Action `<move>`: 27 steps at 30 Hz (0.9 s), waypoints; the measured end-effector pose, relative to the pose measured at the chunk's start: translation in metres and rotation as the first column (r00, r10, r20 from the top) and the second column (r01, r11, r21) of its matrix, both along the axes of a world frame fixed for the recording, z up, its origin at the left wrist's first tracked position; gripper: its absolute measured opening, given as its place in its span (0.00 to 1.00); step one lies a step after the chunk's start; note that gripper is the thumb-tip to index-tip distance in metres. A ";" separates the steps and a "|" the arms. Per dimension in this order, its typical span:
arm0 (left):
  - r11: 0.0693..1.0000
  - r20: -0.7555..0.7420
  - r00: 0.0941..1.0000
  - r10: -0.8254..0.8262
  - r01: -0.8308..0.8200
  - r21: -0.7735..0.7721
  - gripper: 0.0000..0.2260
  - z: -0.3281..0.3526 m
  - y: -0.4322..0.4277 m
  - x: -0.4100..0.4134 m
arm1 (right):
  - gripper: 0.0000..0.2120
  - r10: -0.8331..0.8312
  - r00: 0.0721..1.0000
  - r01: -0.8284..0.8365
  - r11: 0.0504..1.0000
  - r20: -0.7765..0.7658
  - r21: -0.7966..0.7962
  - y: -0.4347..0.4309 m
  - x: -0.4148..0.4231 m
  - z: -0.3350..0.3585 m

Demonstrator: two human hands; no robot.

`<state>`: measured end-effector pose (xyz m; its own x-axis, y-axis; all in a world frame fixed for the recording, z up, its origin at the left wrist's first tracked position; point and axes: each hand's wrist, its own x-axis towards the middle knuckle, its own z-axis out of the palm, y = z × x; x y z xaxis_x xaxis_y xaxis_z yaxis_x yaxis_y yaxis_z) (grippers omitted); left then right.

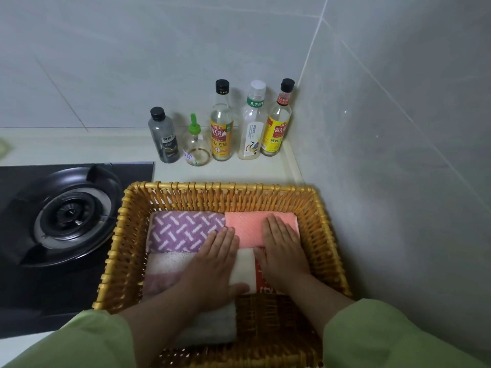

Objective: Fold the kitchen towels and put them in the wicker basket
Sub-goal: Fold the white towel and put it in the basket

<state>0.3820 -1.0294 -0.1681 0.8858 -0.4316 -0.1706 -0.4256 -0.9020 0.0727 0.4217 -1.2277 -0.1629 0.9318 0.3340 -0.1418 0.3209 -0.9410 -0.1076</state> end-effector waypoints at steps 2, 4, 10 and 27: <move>1.000 -0.020 1.000 -0.006 0.006 -0.001 0.46 -0.002 0.000 0.001 | 0.33 -0.003 1.000 0.003 1.000 0.013 -0.002 0.001 0.001 -0.003; 1.000 -0.019 1.000 -0.017 0.017 -0.011 0.45 -0.003 -0.001 0.001 | 0.33 -0.004 1.000 0.004 1.000 0.022 -0.001 0.001 0.002 -0.004; 0.998 -0.073 0.997 -0.008 0.013 0.062 0.46 0.014 -0.002 0.001 | 0.35 0.005 0.999 -0.005 1.000 -0.034 -0.012 -0.001 0.002 0.004; 0.545 -0.216 0.860 0.462 -0.467 -0.696 0.12 0.131 0.092 -0.061 | 0.18 -0.005 0.979 0.122 0.814 -0.203 0.569 0.046 -0.007 0.118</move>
<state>0.3215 -0.9373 -0.0375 0.9985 0.0547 -0.0074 0.0406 -0.6374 0.7695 0.4152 -1.1813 -0.0450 0.9303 0.3492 -0.1120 0.1820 -0.7046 -0.6858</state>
